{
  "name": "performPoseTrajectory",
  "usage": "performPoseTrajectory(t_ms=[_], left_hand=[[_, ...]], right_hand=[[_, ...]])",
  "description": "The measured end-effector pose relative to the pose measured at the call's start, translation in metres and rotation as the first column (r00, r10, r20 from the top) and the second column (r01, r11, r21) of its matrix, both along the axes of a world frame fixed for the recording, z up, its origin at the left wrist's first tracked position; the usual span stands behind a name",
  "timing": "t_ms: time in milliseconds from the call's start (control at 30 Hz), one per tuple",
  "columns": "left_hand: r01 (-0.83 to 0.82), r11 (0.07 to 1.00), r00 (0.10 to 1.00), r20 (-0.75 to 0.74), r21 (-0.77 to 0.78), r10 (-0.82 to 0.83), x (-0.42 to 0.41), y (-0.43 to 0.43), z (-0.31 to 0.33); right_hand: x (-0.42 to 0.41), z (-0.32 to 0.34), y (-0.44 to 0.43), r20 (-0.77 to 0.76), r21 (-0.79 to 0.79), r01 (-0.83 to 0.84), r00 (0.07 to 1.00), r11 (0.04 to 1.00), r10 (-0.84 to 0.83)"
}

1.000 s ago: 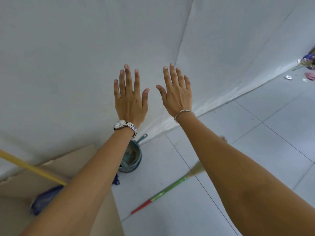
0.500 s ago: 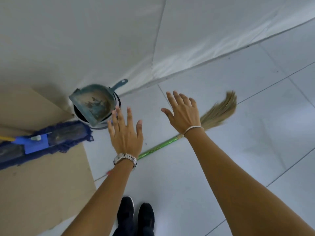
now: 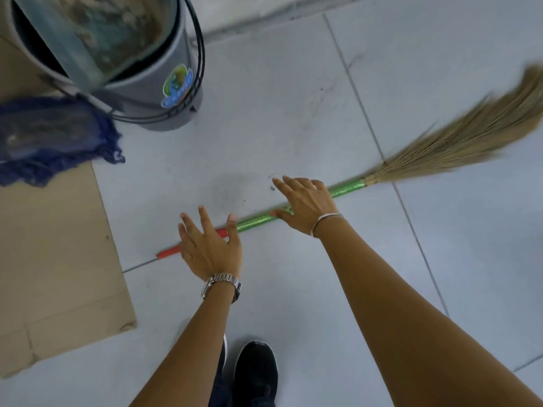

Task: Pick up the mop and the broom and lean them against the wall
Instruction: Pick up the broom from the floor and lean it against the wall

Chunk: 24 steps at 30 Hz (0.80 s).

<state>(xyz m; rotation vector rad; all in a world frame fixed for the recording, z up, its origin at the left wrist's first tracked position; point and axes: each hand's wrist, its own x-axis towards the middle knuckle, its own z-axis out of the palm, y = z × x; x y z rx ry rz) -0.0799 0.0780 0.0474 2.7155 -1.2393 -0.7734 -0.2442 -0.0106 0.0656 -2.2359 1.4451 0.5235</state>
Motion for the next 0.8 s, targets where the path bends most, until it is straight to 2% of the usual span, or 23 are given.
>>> performPoseTrajectory(t_ms=[67,133,167,233,267,333,367,400,500,633,733,800], left_hand=[[-0.246,0.969,0.966,-0.084,0.007,0.246,0.001,0.002,-0.021],[-0.514,0.856,0.839,-0.172,0.062,0.516,0.001,0.000,-0.040],[-0.640,0.760,0.732,-0.212,0.109,0.647,0.001,-0.003,-0.046],[-0.830,0.504,0.421,-0.326,0.237,0.847,0.002,-0.012,-0.059],[-0.854,0.402,0.261,-0.399,0.329,0.879,0.004,-0.015,-0.066],[-0.833,0.261,-0.025,-0.505,0.488,0.863,0.012,-0.022,-0.073],[-0.828,0.214,-0.117,-0.532,0.519,0.838,0.017,-0.024,-0.073],[-0.830,0.189,-0.167,-0.557,0.525,0.814,0.021,-0.025,-0.071],[-0.891,0.153,-0.204,-0.678,0.427,0.707,0.023,-0.026,-0.055],[-0.953,0.170,-0.136,-0.855,0.251,0.500,0.024,-0.039,-0.002],[-0.962,0.234,-0.053,-0.938,0.140,0.343,0.033,-0.064,0.058],[-0.948,0.315,0.028,-0.974,0.046,0.226,0.043,-0.089,0.107]], right_hand=[[0.008,-0.027,0.005,-0.016,0.038,-0.051,0.999,0.998,0.052],[0.017,-0.053,0.009,-0.021,0.076,-0.078,0.997,0.994,0.080],[0.020,-0.062,0.010,-0.027,0.092,-0.094,0.995,0.991,0.097],[0.024,-0.075,0.012,-0.050,0.104,-0.127,0.990,0.986,0.133],[0.026,-0.080,0.012,-0.058,0.103,-0.136,0.988,0.985,0.142],[0.028,-0.088,0.012,-0.059,0.114,-0.124,0.990,0.986,0.132],[0.029,-0.088,0.011,-0.059,0.127,-0.117,0.990,0.985,0.125],[0.031,-0.087,0.010,-0.057,0.131,-0.116,0.991,0.985,0.124],[0.034,-0.072,-0.002,-0.007,0.118,-0.103,0.995,0.988,0.104],[0.043,-0.024,-0.029,0.102,0.160,0.011,0.994,0.987,-0.028],[0.051,0.037,-0.055,0.166,0.152,0.077,0.981,0.985,-0.102],[0.056,0.086,-0.074,0.221,0.138,0.135,0.961,0.981,-0.163]])
